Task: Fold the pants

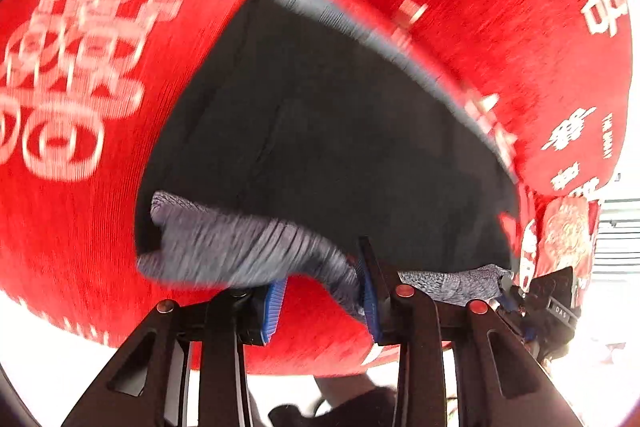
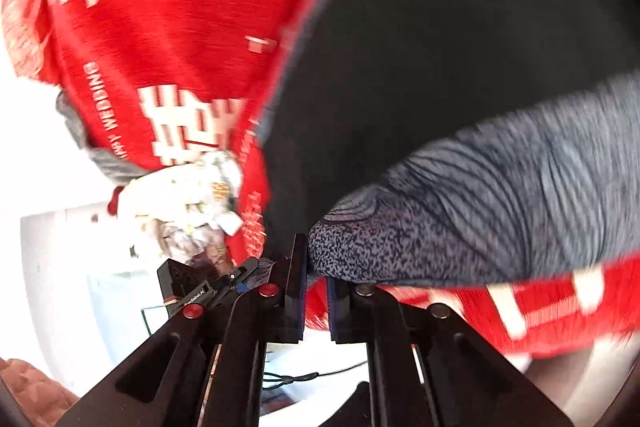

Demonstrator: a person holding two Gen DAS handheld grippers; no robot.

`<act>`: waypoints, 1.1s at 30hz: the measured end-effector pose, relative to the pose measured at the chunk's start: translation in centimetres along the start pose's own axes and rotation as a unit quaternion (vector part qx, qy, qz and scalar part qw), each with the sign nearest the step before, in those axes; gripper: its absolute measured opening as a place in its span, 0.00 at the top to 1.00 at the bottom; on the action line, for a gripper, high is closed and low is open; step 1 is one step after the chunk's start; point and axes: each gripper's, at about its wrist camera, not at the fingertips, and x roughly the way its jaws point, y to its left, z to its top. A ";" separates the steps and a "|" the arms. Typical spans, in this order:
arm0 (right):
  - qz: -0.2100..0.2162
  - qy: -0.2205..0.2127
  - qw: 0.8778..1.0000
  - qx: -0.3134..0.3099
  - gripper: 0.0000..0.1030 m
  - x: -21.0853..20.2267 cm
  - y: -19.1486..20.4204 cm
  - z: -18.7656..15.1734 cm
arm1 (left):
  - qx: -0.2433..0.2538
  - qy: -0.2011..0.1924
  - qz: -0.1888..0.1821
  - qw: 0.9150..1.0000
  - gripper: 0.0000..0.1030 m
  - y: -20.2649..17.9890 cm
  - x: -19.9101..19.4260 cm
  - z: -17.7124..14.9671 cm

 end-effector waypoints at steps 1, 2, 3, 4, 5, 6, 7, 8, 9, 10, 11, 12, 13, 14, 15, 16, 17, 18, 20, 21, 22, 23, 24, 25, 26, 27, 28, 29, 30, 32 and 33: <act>0.004 0.003 1.000 -0.022 0.91 -0.2 1.6 2.0 | 0.001 -0.015 -0.004 1.000 0.66 -0.7 -0.4 1.1; 0.006 0.005 0.999 -0.031 0.91 0.0 2.5 2.9 | 0.002 -0.029 -0.007 1.000 0.66 -1.4 -0.6 2.2; 0.010 0.008 0.999 -0.046 0.91 0.1 3.7 4.9 | 0.003 -0.046 -0.010 0.999 0.66 -2.0 -0.7 3.6; 0.011 0.012 0.998 -0.058 0.91 0.7 4.9 7.0 | 0.005 -0.061 -0.013 0.998 0.66 -2.3 -1.0 4.8; 0.009 0.017 0.998 -0.064 0.91 1.3 5.7 8.6 | 0.005 -0.079 -0.012 0.997 0.66 -2.8 -0.9 6.2; 0.006 0.024 0.997 -0.071 0.91 2.1 6.4 10.8 | 0.003 -0.106 -0.002 0.994 0.65 -3.4 -0.7 8.0; -0.001 0.028 0.997 -0.076 0.91 2.9 6.7 12.5 | 0.002 -0.122 0.009 0.992 0.53 -4.1 0.0 9.3; -0.010 0.030 0.996 -0.082 0.91 3.5 6.7 13.9 | 0.000 -0.141 0.039 0.989 0.26 -4.7 0.9 11.0; -0.021 0.034 0.995 -0.087 0.88 4.6 6.6 15.9 | -0.003 -0.154 0.070 0.986 0.18 -4.8 1.5 12.2; -0.033 0.038 0.995 -0.087 0.87 6.0 6.3 17.3 | -0.004 -0.172 0.104 0.980 0.16 -4.8 2.6 13.6; -0.047 0.040 0.994 -0.086 0.87 6.9 5.8 18.5 | -0.004 -0.169 0.116 0.979 0.16 -4.6 3.5 14.6; -0.062 0.043 0.994 -0.082 0.86 7.9 5.3 19.5 | -0.007 -0.157 0.130 0.979 0.16 -4.2 4.6 15.4; -0.084 0.046 0.993 -0.072 0.84 9.5 4.2 20.7 | -0.009 -0.150 0.147 0.978 0.16 -4.1 5.9 15.9; -0.102 0.050 0.991 -0.065 0.78 10.4 3.5 21.3 | -0.009 -0.147 0.163 0.976 0.16 -3.9 6.6 16.2; -0.123 0.055 0.989 -0.059 0.60 11.3 2.7 21.8 | -0.007 -0.142 0.178 0.974 0.16 -3.9 7.2 16.2; -0.113 0.053 0.991 -0.048 0.57 11.8 2.1 22.2 | -0.004 -0.134 0.194 0.972 0.16 -3.8 7.7 16.2; -0.102 0.045 0.993 -0.043 0.53 11.6 2.2 22.3 | 0.001 -0.129 0.200 0.971 0.16 -3.8 7.7 16.0; -0.088 0.047 0.994 -0.038 0.41 11.2 2.5 22.2 | 0.010 -0.126 0.204 0.971 0.16 -4.2 7.5 15.5; -0.073 0.054 0.995 -0.050 0.34 9.8 3.5 21.5 | 0.048 -0.107 0.214 0.970 0.16 -6.2 7.6 14.3; -0.066 0.058 0.994 -0.062 0.34 8.7 3.9 21.1 | 0.070 -0.092 0.213 0.970 0.16 -7.6 8.0 13.5; -0.065 0.058 0.993 -0.074 0.34 6.9 4.3 20.4 | 0.091 -0.075 0.204 0.972 0.16 -9.1 8.3 12.5; -0.071 0.054 0.993 -0.078 0.34 4.7 4.2 19.7 | 0.112 -0.059 0.191 0.973 0.16 -10.7 8.7 11.5; -0.078 0.047 0.993 -0.079 0.34 2.2 3.8 19.1 | 0.135 -0.042 0.177 0.974 0.16 -12.5 9.0 10.1; -0.088 0.035 0.993 -0.077 0.34 -0.3 3.2 18.4 | 0.153 -0.027 0.165 0.974 0.16 -14.4 9.7 9.0; -0.099 0.023 0.992 -0.073 0.34 -2.6 2.3 17.8 | 0.171 -0.009 0.149 0.974 0.16 -16.2 10.7 7.9; -0.113 0.008 0.991 -0.066 0.34 -5.3 1.3 17.2 | 0.188 0.011 0.130 0.973 0.16 -18.3 12.0 6.6; -0.133 -0.012 0.989 -0.055 0.34 -8.8 -0.3 16.2 | 0.207 0.033 0.106 0.972 0.16 -20.7 13.8 5.1; -0.150 -0.028 0.987 -0.041 0.34 -11.5 -2.0 15.6 | 0.217 0.047 0.093 0.971 0.16 -22.2 14.8 4.2; -0.162 -0.039 0.986 -0.028 0.34 -13.5 -3.4 15.1 | 0.232 0.069 0.075 0.967 0.16 -24.4 16.8 2.8; -0.194 -0.060 0.979 0.010 0.34 -18.8 -7.4 13.1 | 0.246 0.102 0.053 0.962 0.16 -27.9 20.1 0.6; -0.209 -0.065 0.975 0.030 0.34 -21.1 -9.2 12.2 | 0.252 0.116 0.041 0.960 0.16 -29.5 21.6 -0.4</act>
